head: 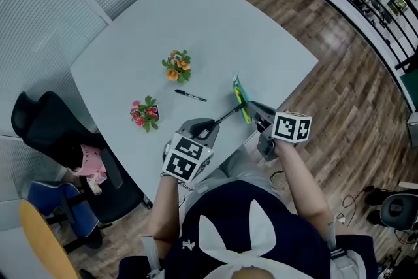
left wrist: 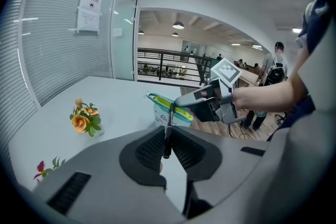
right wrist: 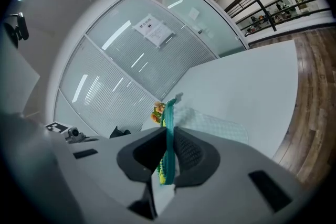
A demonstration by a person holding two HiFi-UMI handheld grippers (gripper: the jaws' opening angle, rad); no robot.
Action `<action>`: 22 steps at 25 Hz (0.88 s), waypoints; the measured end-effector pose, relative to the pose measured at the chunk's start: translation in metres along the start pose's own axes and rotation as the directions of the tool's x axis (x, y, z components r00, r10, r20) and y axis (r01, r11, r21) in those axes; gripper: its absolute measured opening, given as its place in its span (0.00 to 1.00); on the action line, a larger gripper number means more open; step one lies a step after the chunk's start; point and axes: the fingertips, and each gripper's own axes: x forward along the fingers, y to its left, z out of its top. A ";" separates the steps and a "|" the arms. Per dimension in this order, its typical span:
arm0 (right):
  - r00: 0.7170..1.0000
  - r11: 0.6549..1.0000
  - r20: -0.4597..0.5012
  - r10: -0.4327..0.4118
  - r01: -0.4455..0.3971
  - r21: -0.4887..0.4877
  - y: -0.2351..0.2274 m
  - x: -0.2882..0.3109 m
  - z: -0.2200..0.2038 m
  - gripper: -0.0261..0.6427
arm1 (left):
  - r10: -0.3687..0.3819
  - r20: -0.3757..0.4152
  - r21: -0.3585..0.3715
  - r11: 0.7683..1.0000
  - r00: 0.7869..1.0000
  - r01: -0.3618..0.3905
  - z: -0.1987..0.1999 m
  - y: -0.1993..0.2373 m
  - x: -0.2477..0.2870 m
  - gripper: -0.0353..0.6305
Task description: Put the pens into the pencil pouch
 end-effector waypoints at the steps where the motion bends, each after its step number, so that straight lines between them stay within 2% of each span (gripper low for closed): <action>1: 1.000 1.000 -0.004 -0.008 0.008 -0.009 -0.001 0.000 -0.001 0.11 | -0.003 0.012 -0.012 1.000 1.000 0.003 0.002 0.001 0.000 0.14; 10: 0.997 0.997 -0.064 -0.044 0.039 -0.071 -0.003 0.006 -0.013 0.11 | -0.013 0.143 -0.101 0.994 0.990 0.028 0.033 0.001 -0.004 0.09; 15: 0.997 0.997 -0.054 -0.060 0.057 -0.060 -0.004 0.012 -0.014 0.11 | -0.026 0.106 -0.071 0.997 0.994 0.034 0.029 -0.002 0.014 0.09; 22: 0.997 0.997 -0.044 -0.056 0.054 -0.048 -0.005 0.013 -0.007 0.11 | 0.012 0.049 -0.135 0.991 0.999 -0.005 -0.009 0.023 0.022 0.09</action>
